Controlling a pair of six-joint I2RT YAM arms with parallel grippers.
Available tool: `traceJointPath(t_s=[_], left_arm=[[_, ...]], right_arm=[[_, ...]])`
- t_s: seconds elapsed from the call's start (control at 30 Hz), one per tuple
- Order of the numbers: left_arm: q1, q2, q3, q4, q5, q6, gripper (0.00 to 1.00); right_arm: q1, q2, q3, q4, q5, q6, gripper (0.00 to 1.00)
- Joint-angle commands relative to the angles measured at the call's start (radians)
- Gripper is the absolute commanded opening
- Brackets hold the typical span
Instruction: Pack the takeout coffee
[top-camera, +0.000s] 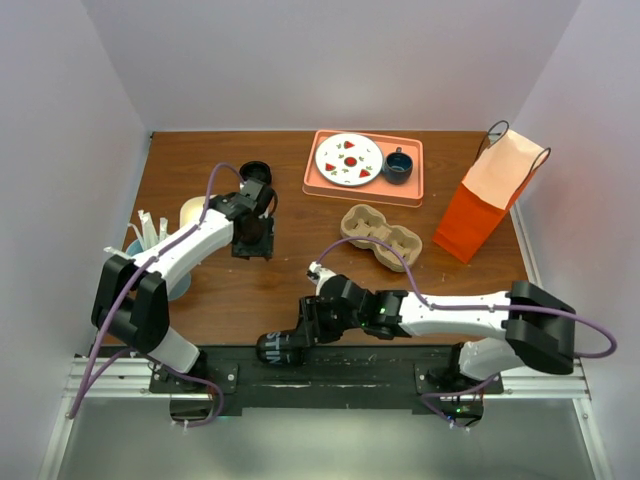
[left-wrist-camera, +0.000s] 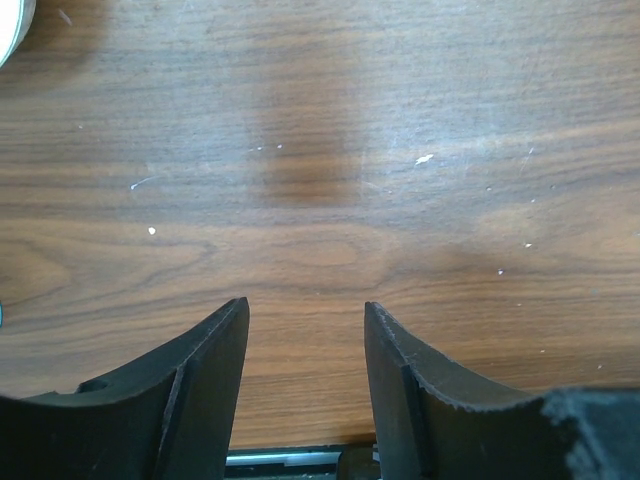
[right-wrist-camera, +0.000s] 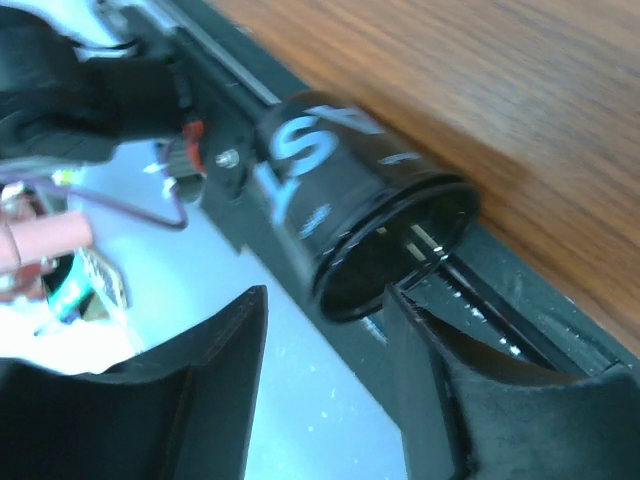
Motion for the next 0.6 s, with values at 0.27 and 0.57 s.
traceJointPath(t_s=[0.27, 0.57], left_arm=[[0.006, -0.047, -0.020, 0.001, -0.002, 0.031, 0.55], [0.006, -0.038, -0.005, -0.004, 0.006, 0.034, 0.55]], right_arm=[[0.009, 0.056, 0.026, 0.125, 0.070, 0.094, 0.25], [0.009, 0.050, 0.027, 0.143, 0.063, 0.086, 0.07]])
